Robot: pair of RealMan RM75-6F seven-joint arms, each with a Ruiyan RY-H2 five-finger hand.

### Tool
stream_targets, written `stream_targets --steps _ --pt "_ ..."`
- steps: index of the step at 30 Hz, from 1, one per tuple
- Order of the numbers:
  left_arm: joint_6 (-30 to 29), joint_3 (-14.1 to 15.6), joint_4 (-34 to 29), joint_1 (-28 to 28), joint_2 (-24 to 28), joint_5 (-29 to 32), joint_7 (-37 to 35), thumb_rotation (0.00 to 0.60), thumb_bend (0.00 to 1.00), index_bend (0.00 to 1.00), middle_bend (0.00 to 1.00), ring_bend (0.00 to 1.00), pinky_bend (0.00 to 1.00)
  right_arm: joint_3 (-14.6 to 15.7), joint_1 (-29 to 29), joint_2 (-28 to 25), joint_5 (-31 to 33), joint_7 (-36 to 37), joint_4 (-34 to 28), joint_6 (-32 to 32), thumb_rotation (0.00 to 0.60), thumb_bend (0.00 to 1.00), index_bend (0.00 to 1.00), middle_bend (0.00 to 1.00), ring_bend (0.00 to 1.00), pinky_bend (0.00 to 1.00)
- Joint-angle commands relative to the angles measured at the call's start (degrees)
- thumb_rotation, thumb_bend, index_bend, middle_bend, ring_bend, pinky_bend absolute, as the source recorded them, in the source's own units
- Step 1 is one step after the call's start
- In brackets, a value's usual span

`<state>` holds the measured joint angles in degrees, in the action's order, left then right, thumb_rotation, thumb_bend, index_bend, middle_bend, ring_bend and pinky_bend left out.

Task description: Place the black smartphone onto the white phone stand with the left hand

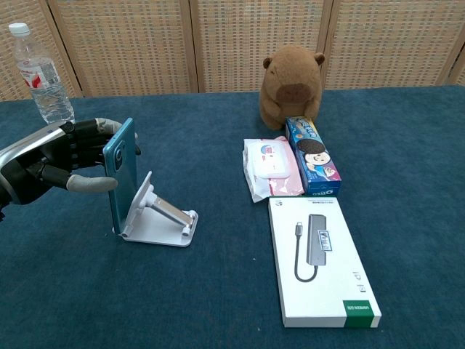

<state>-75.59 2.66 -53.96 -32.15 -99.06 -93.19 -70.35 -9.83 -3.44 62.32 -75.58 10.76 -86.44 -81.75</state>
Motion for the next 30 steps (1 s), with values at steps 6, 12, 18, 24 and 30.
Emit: stream_targets --steps 6,12,18,24,30 --pt "0.40 -0.15 1.66 0.00 -1.19 -0.07 -0.63 0.600 0.00 0.50 0.45 0.46 0.37 0.00 0.05 -0.08 0.11 0.44 0.21 0.16 0.600 0.10 0.05 0.00 0.00 0.00" --pt "0.76 -0.06 2.69 -0.15 -1.75 -0.35 -0.98 0.600 0.00 0.43 0.36 0.44 0.37 -0.03 0.09 -0.12 0.14 0.62 0.25 0.14 0.600 0.10 0.05 0.00 0.00 0.00" --pt "-0.51 -0.21 3.63 0.31 -2.45 -0.62 -0.60 0.600 0.00 0.14 0.01 0.14 0.24 0.01 0.06 -0.12 0.10 0.54 0.24 0.21 0.600 0.10 0.05 0.00 0.00 0.00" --pt "-1.42 -0.30 4.36 0.50 -2.79 -0.93 -1.08 0.600 0.00 0.03 0.00 0.07 0.19 -0.01 0.15 -0.19 0.07 0.58 0.16 0.05 0.600 0.10 0.05 0.00 0.00 0.00" --pt "-4.90 -0.43 3.32 1.27 -1.49 -1.83 -2.40 0.600 0.00 0.00 0.00 0.03 0.15 0.04 0.19 -0.23 -0.10 0.62 0.09 -0.07 0.600 0.10 0.05 0.00 0.00 0.00"
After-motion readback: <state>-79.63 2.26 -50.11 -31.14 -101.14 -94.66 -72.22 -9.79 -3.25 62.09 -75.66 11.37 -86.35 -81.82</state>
